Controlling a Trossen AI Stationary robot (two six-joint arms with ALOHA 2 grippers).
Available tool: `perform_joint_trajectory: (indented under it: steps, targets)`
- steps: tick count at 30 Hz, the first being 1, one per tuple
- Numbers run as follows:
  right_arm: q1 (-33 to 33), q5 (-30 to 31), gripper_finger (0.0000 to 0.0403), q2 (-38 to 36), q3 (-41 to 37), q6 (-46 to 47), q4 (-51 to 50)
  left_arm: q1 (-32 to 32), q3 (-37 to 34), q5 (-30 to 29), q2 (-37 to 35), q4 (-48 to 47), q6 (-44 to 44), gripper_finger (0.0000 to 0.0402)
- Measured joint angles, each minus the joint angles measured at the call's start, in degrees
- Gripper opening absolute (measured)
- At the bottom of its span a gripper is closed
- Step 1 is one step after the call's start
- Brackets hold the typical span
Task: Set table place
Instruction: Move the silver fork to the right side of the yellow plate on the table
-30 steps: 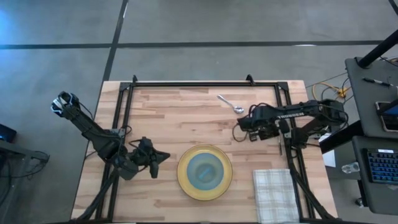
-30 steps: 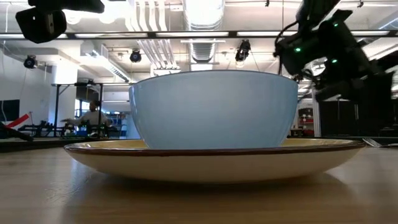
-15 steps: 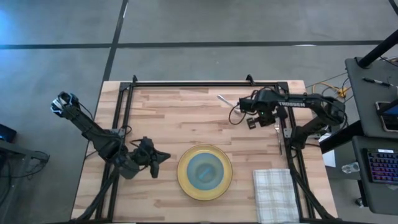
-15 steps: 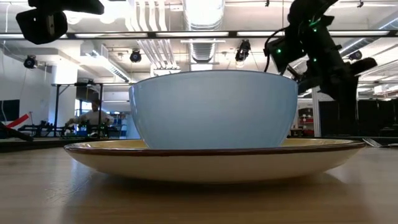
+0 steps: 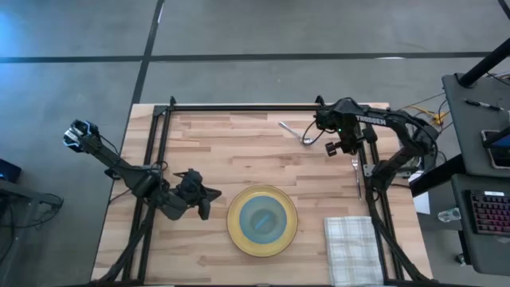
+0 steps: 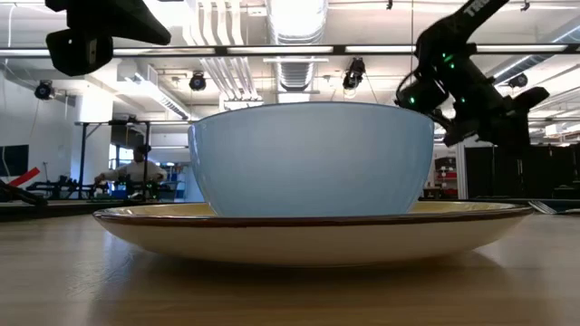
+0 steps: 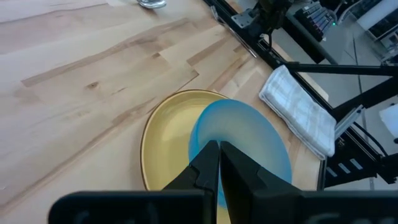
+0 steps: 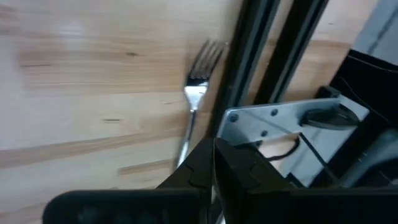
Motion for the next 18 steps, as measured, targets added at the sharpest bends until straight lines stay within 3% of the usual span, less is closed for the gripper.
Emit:
perform_joint_trajectory:
  steps: [18]
  targets:
    - [-1.72,-0.27,0.0008,11.27,-4.01,-3.91,5.77,0.58,0.0,2.95,-2.34,-4.53,-3.25,0.0]
